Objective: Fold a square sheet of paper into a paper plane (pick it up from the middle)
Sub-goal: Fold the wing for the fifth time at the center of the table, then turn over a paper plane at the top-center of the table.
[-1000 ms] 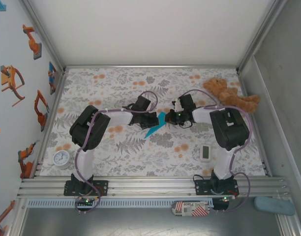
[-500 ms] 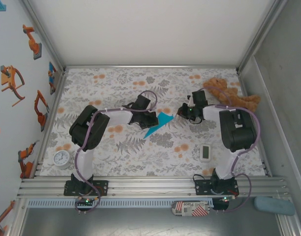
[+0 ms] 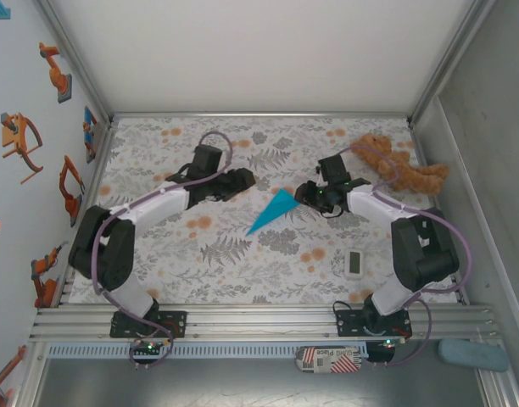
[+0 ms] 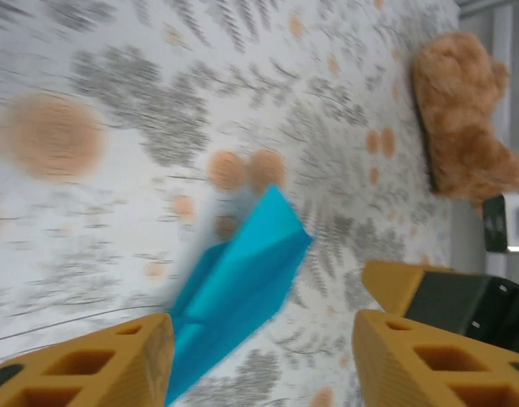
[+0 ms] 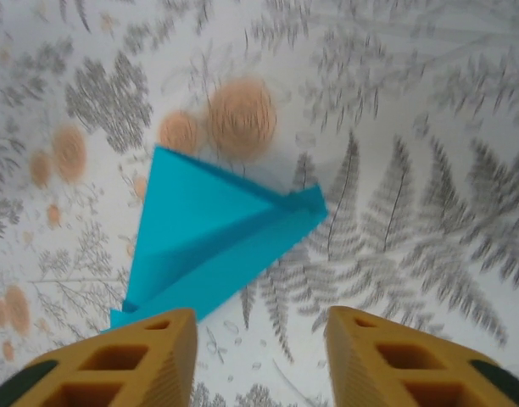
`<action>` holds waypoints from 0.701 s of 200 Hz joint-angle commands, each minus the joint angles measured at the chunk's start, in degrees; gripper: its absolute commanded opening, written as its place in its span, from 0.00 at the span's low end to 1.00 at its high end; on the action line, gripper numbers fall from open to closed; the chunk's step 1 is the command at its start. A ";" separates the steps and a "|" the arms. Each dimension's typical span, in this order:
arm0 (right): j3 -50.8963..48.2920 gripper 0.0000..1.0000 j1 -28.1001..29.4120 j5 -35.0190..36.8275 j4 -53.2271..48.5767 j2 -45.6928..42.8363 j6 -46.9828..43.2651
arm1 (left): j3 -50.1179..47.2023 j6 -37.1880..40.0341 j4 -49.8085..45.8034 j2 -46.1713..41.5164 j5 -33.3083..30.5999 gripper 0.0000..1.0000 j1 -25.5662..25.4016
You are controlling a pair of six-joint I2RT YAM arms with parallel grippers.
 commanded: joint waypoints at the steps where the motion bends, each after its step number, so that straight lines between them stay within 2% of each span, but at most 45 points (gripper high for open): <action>1: 4.09 0.51 4.46 7.20 -7.34 -0.79 6.03 | -4.76 4.02 -6.94 -4.85 -5.36 0.66 2.53; 53: 10.79 0.57 14.31 15.65 -11.42 3.85 19.88 | -12.45 9.49 -13.80 -17.24 -15.35 0.92 6.37; 82: 14.07 0.58 16.65 18.65 -13.00 7.25 26.12 | -15.00 11.81 -16.08 -22.36 -18.47 1.00 7.32; 140: 17.74 0.57 18.10 20.48 -15.68 13.26 33.20 | -18.12 14.55 -16.48 -26.40 -16.16 0.96 10.55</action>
